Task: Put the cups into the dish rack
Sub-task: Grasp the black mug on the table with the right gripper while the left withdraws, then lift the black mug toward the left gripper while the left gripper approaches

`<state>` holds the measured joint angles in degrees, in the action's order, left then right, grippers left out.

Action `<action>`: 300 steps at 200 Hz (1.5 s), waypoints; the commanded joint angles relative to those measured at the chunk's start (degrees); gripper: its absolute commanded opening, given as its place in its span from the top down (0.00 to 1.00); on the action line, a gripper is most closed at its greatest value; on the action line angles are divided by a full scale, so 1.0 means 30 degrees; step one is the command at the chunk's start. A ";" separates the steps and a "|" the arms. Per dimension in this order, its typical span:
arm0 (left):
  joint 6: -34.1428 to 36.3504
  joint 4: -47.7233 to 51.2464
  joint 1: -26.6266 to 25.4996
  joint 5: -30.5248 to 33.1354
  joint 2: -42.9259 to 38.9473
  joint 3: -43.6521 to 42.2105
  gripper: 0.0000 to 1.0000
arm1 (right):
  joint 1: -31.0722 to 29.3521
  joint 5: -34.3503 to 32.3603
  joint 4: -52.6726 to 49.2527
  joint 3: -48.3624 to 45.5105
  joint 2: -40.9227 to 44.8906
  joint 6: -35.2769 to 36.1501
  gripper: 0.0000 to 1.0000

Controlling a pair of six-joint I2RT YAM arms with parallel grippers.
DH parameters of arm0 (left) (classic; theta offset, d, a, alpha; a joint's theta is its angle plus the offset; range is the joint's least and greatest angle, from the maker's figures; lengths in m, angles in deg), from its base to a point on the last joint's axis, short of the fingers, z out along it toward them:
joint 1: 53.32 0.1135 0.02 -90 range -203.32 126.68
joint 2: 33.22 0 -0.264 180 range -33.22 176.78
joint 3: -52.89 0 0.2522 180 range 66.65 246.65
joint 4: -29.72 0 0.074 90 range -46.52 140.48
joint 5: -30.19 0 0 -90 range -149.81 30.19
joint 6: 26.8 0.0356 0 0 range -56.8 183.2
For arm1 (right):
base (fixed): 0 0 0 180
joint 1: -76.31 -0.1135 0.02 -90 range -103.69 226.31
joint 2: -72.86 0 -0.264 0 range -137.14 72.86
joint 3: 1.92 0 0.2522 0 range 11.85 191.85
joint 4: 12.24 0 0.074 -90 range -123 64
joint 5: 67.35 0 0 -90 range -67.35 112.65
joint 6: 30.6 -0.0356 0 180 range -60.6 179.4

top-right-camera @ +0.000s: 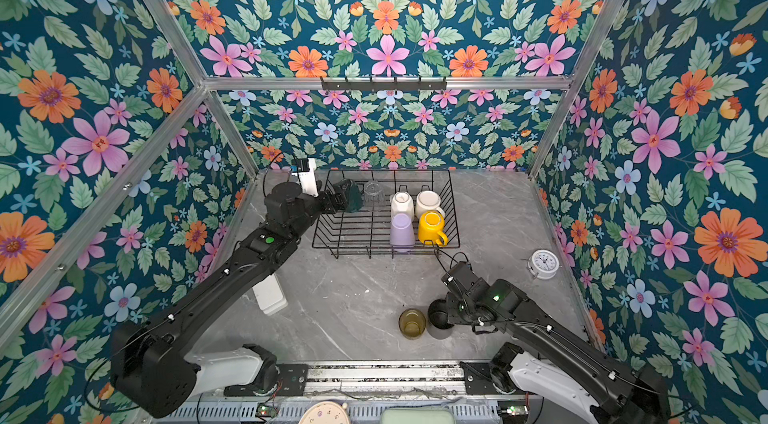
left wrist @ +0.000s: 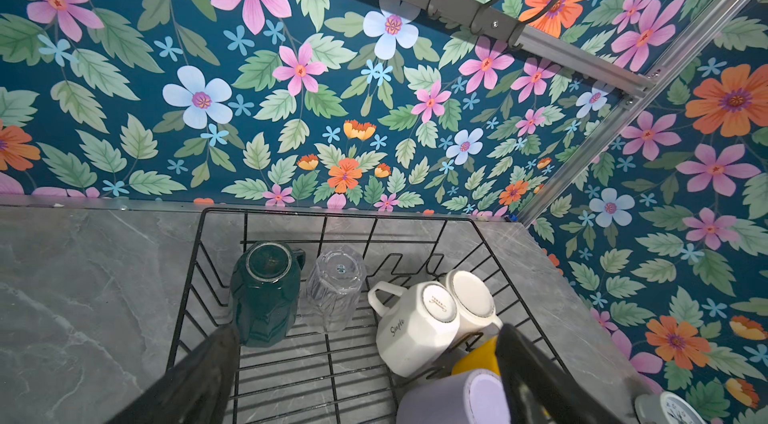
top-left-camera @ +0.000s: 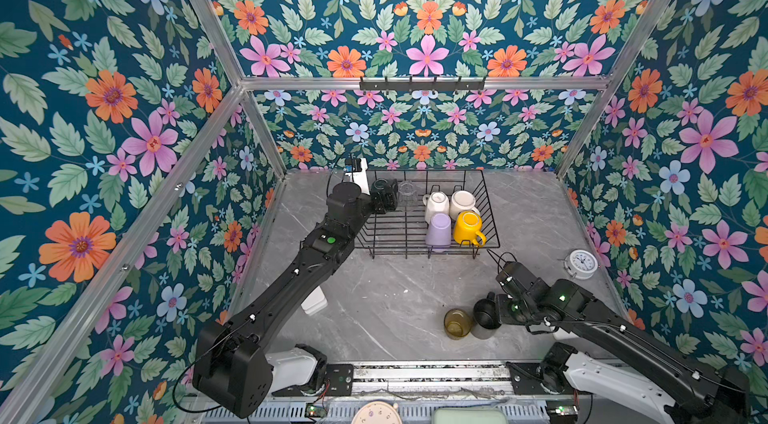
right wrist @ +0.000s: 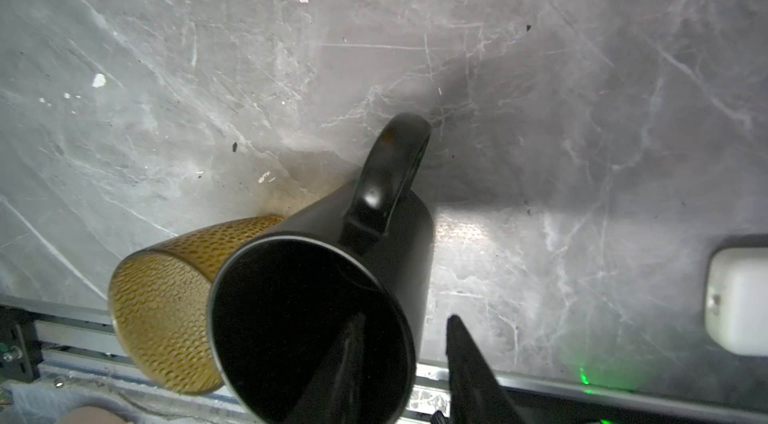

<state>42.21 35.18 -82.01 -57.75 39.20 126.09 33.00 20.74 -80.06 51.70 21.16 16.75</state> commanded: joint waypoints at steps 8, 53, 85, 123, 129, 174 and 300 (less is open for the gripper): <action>-0.0412 -0.0663 -0.0003 0.0062 -0.0088 -0.0122 0.03 | -0.0139 -0.0828 0.0766 -0.0428 -0.0481 -0.0504 0.69; -0.0534 -0.0487 0.0004 0.0318 -0.0249 -0.0351 0.03 | -0.0153 -0.1631 0.1351 -0.0683 -0.1057 -0.0404 0.77; -0.0594 -0.0516 0.0012 0.0707 -0.0396 -0.0674 0.03 | -0.0153 -0.2186 0.1423 -0.0776 -0.1397 -0.0300 0.81; -0.0650 -0.0569 0.0013 0.0687 -0.0308 -0.0770 0.02 | -0.0151 -0.2655 0.1556 -0.0803 -0.1428 -0.0239 0.86; -0.0649 -0.0575 0.0021 0.0682 -0.0294 -0.0799 0.02 | -0.0153 -0.2688 0.1568 -0.0805 -0.1413 -0.0227 0.87; -0.0795 -0.0765 0.0041 0.0982 -0.0432 -0.1176 0.02 | -0.0152 -0.2791 0.1854 -0.0750 -0.1494 -0.0110 1.00; -0.1303 -0.5583 0.0304 0.0027 -0.3369 -0.5691 0.00 | 0.3924 0.0185 0.2462 0.1627 0.1831 0.2269 1.00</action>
<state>38.16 24.34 -81.33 -54.21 29.96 110.75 43.27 17.50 -76.39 54.76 24.83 21.08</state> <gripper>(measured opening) 0.996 0.087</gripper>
